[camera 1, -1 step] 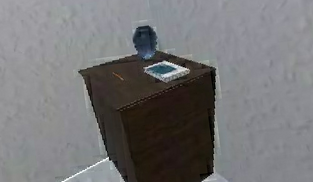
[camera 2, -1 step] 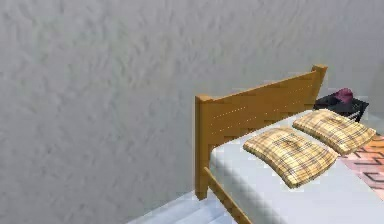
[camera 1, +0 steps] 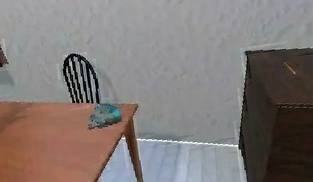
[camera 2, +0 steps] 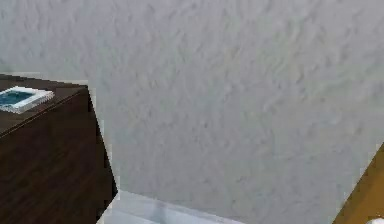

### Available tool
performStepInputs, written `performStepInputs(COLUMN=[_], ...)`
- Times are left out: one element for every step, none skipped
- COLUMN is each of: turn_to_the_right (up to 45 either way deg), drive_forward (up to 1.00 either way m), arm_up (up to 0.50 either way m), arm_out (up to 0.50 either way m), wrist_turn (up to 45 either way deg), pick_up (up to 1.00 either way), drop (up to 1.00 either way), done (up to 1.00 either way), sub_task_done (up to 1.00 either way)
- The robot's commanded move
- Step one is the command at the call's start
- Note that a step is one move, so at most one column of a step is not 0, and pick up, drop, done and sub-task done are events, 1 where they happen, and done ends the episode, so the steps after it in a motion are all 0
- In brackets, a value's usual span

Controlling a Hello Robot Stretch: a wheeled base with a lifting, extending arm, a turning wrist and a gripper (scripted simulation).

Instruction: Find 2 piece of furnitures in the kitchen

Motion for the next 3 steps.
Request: performStepInputs(turn_to_the_right=[-45.0, -45.0, 0.0], drive_forward=[0.0, 0.0, 0.45], arm_up=[0.0, 0.0, 0.0], arm_out=[0.0, 0.0, 0.0], wrist_turn=[0.0, 0.0, 0.0], pick_up=[0.0, 0.0, 0.0], drop=[0.0, 0.0, 0.0], done=[0.0, 0.0, 0.0], sub_task_done=[0.0, 0.0, 0.0])
